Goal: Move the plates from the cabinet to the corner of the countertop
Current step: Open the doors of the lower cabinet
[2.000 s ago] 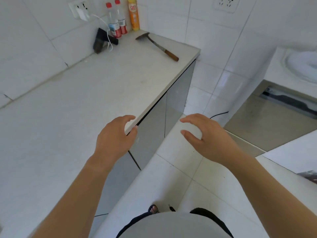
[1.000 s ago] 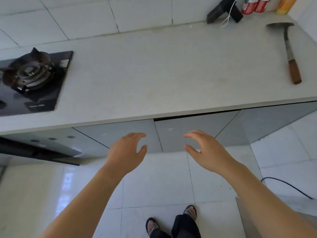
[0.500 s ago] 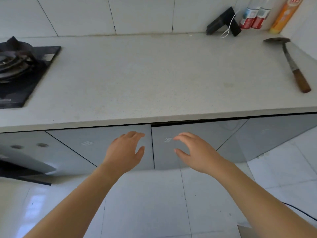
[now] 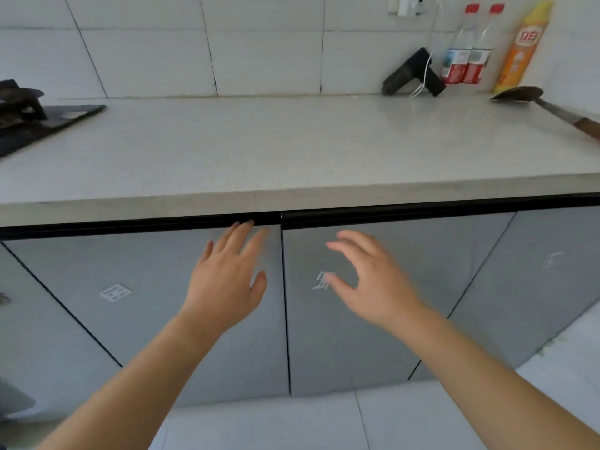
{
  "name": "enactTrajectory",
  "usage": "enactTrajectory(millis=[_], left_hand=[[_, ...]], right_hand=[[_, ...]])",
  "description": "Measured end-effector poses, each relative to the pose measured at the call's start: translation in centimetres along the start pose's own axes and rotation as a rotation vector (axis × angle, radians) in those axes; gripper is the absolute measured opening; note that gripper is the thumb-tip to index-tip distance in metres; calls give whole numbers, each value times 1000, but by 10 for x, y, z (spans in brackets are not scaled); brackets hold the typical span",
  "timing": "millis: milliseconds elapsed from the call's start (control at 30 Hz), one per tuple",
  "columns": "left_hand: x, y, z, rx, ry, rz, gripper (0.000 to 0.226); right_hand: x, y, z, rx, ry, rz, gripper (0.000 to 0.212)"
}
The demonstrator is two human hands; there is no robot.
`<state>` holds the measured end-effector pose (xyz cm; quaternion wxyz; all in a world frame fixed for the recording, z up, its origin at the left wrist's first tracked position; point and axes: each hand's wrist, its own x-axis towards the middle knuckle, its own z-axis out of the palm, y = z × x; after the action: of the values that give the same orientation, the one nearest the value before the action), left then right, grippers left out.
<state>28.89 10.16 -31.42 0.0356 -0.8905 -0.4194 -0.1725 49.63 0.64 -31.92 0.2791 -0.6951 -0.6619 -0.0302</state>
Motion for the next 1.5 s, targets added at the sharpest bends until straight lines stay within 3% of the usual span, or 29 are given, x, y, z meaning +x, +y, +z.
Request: enactTrajectory(millis=[200, 433, 567, 967, 1200, 1367, 1500], left_hand=[[4, -15, 38, 73, 211, 47, 70], [0, -22, 43, 1, 195, 64, 75], [0, -21, 51, 14, 234, 64, 81], [-2, -20, 50, -56, 257, 64, 74], [-17, 4, 49, -427, 291, -13, 62], [-25, 16, 60, -783, 5, -195, 44], [-30, 23, 67, -1070, -50, -270, 20]], right_hand=[[10, 19, 32, -157, 323, -158, 46], [27, 33, 43, -172, 483, -169, 40], [33, 40, 50, -206, 544, -142, 50], [31, 37, 57, -124, 594, -140, 47], [15, 35, 46, -120, 577, -166, 48], [5, 34, 40, -102, 560, -182, 48], [-4, 33, 37, -99, 560, -189, 47]])
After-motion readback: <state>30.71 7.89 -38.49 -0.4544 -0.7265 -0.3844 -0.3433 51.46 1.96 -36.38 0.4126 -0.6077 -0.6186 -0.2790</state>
